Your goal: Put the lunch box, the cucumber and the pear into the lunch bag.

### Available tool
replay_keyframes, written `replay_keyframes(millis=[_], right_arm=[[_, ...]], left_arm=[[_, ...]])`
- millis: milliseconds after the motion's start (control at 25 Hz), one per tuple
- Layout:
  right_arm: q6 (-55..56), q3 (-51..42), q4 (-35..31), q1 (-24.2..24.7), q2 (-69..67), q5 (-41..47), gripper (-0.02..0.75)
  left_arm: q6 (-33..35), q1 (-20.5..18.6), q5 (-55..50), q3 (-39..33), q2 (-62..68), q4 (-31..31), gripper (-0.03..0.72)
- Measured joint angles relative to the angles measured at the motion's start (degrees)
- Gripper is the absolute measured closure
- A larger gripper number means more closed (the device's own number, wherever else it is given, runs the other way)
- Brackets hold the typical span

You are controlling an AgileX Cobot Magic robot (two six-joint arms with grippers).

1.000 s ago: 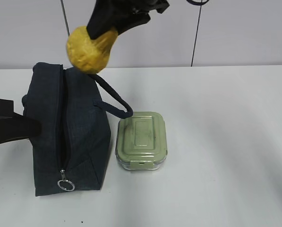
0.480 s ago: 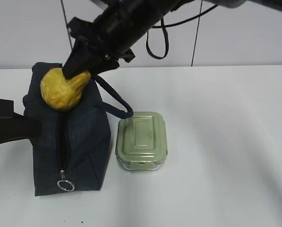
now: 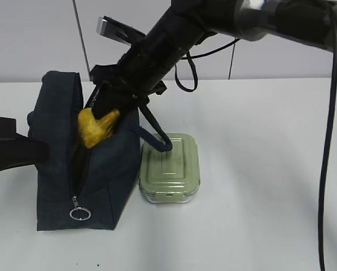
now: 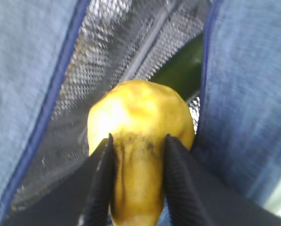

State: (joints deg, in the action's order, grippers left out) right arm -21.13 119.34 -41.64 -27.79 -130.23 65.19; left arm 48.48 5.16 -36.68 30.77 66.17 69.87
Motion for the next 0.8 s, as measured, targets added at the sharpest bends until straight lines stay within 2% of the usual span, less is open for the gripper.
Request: replay_keyframes(millis=[160,320,600,800], right_arm=[[-1.17,0.20,-3.64,-0.64,0.00,-0.79,0.353],[-1.52,1.14,-4.32,-0.66,0.00,-0.34,0.255],[-1.64,8.71,-3.69,1.98,0.00,4.77,0.232],[-0.74,11.09,2.65,2.88,1.88,5.15,0.232]], left_arm=[[0.00,0.00,0.06,0.00,0.00,0.00,0.701],[0.00,0.00,0.06,0.00,0.00,0.00,0.701],[0.00,0.00,0.06,0.00,0.00,0.00,0.701],[0.00,0.00,0.18,0.00,0.00,0.00,0.701]])
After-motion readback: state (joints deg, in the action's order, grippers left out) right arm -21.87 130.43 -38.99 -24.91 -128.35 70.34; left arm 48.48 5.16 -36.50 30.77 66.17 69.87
